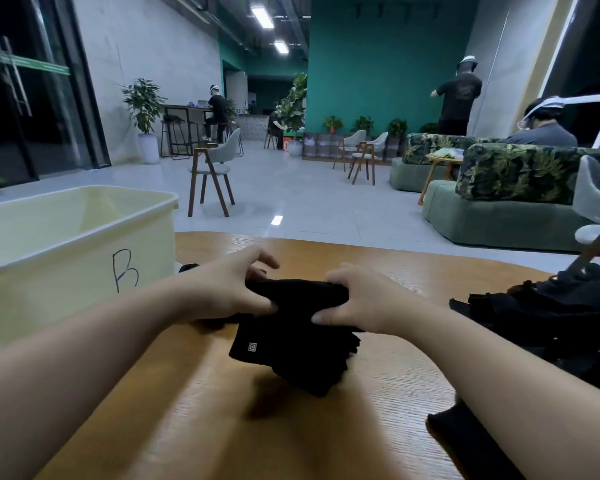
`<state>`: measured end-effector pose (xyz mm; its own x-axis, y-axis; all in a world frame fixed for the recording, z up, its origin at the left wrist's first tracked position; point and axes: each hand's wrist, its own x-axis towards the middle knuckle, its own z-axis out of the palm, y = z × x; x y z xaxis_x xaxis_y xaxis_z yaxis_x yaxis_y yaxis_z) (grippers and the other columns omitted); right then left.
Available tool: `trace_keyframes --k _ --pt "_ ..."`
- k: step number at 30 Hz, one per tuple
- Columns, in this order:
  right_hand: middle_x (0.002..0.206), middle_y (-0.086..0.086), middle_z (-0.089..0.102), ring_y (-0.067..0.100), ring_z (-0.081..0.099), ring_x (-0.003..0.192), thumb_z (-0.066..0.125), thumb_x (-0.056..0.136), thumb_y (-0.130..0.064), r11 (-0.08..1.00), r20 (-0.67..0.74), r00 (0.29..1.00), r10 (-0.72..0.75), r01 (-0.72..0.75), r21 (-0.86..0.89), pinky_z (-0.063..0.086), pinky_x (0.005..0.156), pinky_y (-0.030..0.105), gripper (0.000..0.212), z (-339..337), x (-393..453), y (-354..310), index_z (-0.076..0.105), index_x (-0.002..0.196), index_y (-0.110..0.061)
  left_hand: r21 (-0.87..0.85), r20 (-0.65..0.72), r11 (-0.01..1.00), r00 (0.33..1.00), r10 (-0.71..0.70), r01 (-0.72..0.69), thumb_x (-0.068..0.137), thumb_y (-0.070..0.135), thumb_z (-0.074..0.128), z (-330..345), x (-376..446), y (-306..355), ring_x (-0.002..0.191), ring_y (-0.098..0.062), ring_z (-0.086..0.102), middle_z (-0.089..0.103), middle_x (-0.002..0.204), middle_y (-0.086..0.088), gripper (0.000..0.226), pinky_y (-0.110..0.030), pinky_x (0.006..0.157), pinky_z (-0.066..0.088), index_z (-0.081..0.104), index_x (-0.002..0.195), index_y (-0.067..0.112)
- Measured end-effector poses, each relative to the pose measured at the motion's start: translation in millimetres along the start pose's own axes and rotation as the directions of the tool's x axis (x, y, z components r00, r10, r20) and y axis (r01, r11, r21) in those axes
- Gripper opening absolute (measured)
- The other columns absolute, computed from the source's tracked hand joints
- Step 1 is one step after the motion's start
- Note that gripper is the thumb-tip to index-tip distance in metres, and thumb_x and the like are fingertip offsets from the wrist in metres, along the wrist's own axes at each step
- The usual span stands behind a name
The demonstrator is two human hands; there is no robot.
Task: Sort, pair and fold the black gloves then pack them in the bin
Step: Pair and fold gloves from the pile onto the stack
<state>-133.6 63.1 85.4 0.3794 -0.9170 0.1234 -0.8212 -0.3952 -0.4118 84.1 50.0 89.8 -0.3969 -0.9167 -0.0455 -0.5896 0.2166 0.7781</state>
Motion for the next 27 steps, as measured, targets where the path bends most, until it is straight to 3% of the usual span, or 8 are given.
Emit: trace_keyframes --k 4,9,14,16,18,20,23,27 --pt "0.066 -0.007 0.047 0.009 0.045 0.057 0.07 0.081 -0.03 0.987 -0.073 0.996 0.059 -0.047 0.154 0.033 0.052 0.024 0.032 7 10 2 0.042 0.068 -0.02 -0.111 -0.034 0.99 0.996 -0.087 0.083 0.075 0.02 0.075 -5 3 -21 0.06 -0.014 0.059 0.066 0.089 -0.005 0.033 -0.027 0.05 0.043 0.057 0.101 0.026" --pt "0.083 -0.003 0.061 0.009 0.058 0.068 0.066 0.086 -0.033 0.927 -0.196 0.969 0.148 -0.067 0.37 0.038 0.052 0.017 0.025 14 27 -1 0.046 0.091 -0.02 -0.38 -0.262 0.924 0.962 -0.077 -0.029 0.078 0.009 0.074 -18 16 -29 0.082 -0.025 0.067 0.066 0.101 -0.011 0.036 -0.045 0.07 0.056 0.055 0.105 0.022" --pt "0.099 -0.003 0.055 0.013 0.061 0.087 0.067 0.087 -0.03 0.764 -0.276 0.925 0.26 -0.023 0.644 0.055 0.078 0.033 0.042 23 60 -14 0.038 0.116 -0.02 -0.368 -0.51 0.92 0.857 -0.078 -0.135 0.087 0.014 0.066 -42 37 -29 0.077 -0.014 0.066 0.065 0.098 0.001 0.037 -0.026 0.048 0.05 0.045 0.115 0.026" --pt "0.105 -0.006 0.052 0.008 0.057 0.089 0.067 0.086 -0.025 0.708 -0.217 0.939 0.268 -0.039 0.705 0.052 0.074 0.014 0.064 29 73 -21 0.027 0.135 -0.017 -0.357 -0.548 0.924 0.832 -0.089 -0.136 0.088 0.013 0.065 -50 46 -33 0.076 -0.015 0.065 0.063 0.098 0.002 0.036 -0.028 0.049 0.051 0.043 0.113 0.026" --pt "0.11 -0.002 0.049 0.003 0.052 0.082 0.063 0.087 -0.018 0.701 -0.171 0.947 0.272 -0.073 0.71 0.041 0.052 0.001 0.073 38 84 -27 0.016 0.143 -0.02 -0.346 -0.564 0.933 0.817 -0.125 -0.096 0.087 0.014 0.065 -58 53 -40 0.078 -0.019 0.065 0.061 0.099 -0.001 0.038 -0.032 0.056 0.052 0.042 0.115 0.024" --pt "0.107 -0.001 0.049 0.005 0.052 0.074 0.058 0.088 -0.011 0.678 -0.153 0.944 0.293 -0.092 0.729 0.042 0.048 0.004 0.073 47 94 -32 0.013 0.144 -0.025 -0.31 -0.572 0.95 0.804 -0.166 -0.025 0.087 0.018 0.066 -64 60 -47 0.084 -0.024 0.064 0.06 0.104 -0.006 0.043 -0.036 0.066 0.053 0.039 0.121 0.021" --pt "0.108 -0.002 0.051 0.011 0.056 0.078 0.054 0.09 -0.01 0.617 -0.127 0.931 0.342 -0.121 0.777 0.052 0.068 0.025 0.064 61 109 -36 0.017 0.14 -0.027 -0.032 -0.601 0.988 0.786 -0.142 0.154 0.088 0.025 0.065 -67 64 -55 0.105 -0.029 0.057 0.055 0.122 -0.013 0.053 -0.036 0.086 0.046 0.034 0.13 0.016" --pt "0.118 -0.002 0.047 0.017 0.054 0.099 0.058 0.091 -0.017 0.593 -0.054 0.923 0.382 -0.199 0.781 0.048 0.082 0.029 0.057 78 122 -35 0.025 0.136 -0.021 0.331 -0.612 0.884 0.788 -0.067 0.332 0.091 0.032 0.059 -59 60 -55 0.118 -0.031 0.048 0.041 0.136 -0.017 0.059 -0.032 0.094 0.038 0.03 0.136 0.007"
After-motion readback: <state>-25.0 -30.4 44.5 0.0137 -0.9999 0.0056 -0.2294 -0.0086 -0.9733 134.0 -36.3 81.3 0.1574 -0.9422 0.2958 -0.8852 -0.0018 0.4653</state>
